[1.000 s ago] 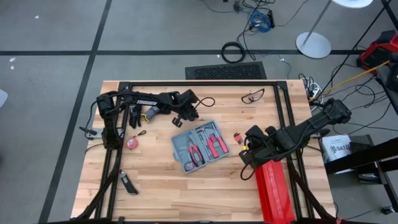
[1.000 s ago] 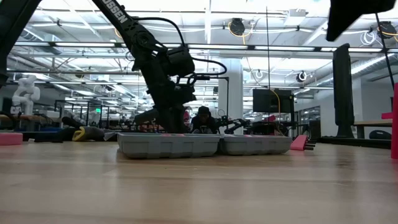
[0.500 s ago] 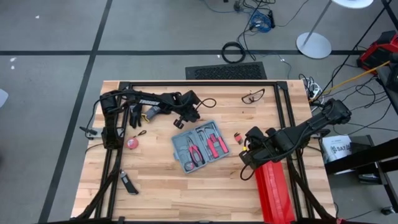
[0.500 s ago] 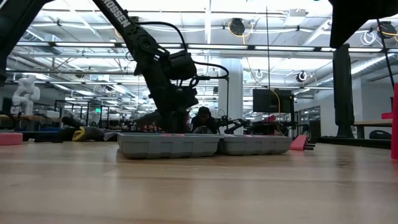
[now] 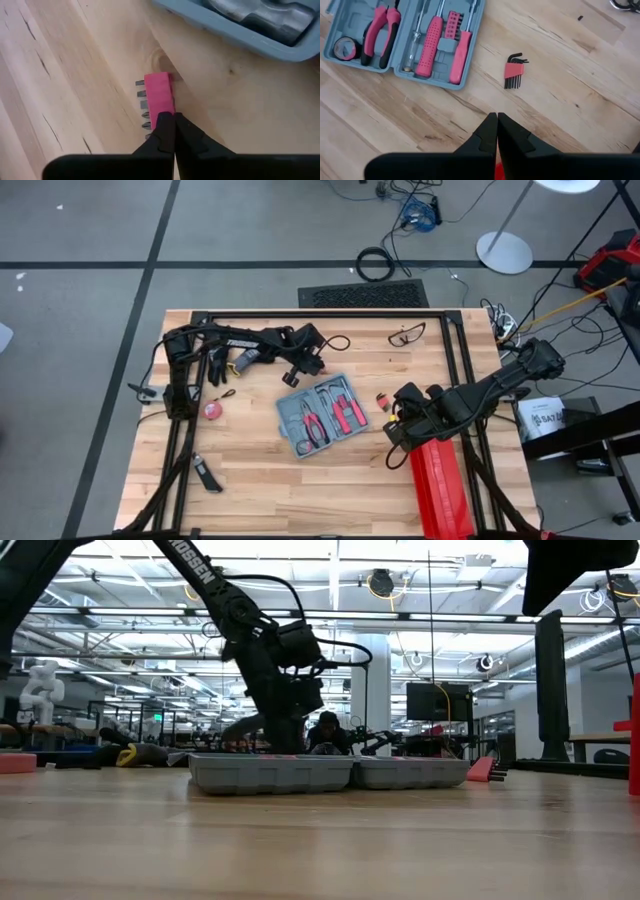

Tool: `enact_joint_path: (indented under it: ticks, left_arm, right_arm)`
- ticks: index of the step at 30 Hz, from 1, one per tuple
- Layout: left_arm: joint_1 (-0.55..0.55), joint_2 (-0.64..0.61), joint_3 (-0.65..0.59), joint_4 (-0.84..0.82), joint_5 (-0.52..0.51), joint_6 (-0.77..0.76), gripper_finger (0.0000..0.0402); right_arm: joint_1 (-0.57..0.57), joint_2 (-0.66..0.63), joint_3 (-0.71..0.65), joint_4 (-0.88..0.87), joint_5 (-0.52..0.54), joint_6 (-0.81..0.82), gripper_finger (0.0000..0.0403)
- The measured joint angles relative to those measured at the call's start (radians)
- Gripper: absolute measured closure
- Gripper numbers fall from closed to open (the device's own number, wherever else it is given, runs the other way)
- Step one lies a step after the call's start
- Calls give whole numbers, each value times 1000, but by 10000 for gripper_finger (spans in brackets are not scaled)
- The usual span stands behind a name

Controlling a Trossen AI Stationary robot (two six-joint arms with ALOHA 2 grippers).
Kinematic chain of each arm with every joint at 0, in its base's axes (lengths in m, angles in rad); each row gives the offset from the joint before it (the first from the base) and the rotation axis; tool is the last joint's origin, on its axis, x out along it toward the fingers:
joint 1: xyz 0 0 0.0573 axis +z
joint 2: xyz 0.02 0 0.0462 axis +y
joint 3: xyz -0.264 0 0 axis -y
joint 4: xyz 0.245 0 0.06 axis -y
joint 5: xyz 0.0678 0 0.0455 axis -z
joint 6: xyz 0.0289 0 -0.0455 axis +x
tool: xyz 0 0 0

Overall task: Prefit tool cases
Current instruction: Put the red terminal block into the gray prefit tools case

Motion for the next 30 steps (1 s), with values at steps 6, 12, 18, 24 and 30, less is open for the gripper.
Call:
enact_joint_path:
  ticks: [6,12,18,24,30]
  left_arm:
    - [-2,-43,20,-25,2,-5,401]
    - [-5,-87,24,-9,2,27,401]
    - [-16,-94,25,43,-1,22,392]
    - [-23,-94,25,46,-35,-8,327]
    - [-21,-75,26,26,-40,-111,255]
  right_arm:
    - [0,0,0,6,6,0,396]
    - [0,0,0,15,39,0,396]
    - [0,0,1,19,48,0,396]
    - [0,0,1,22,49,-1,396]
    - [0,1,1,22,49,-1,396]
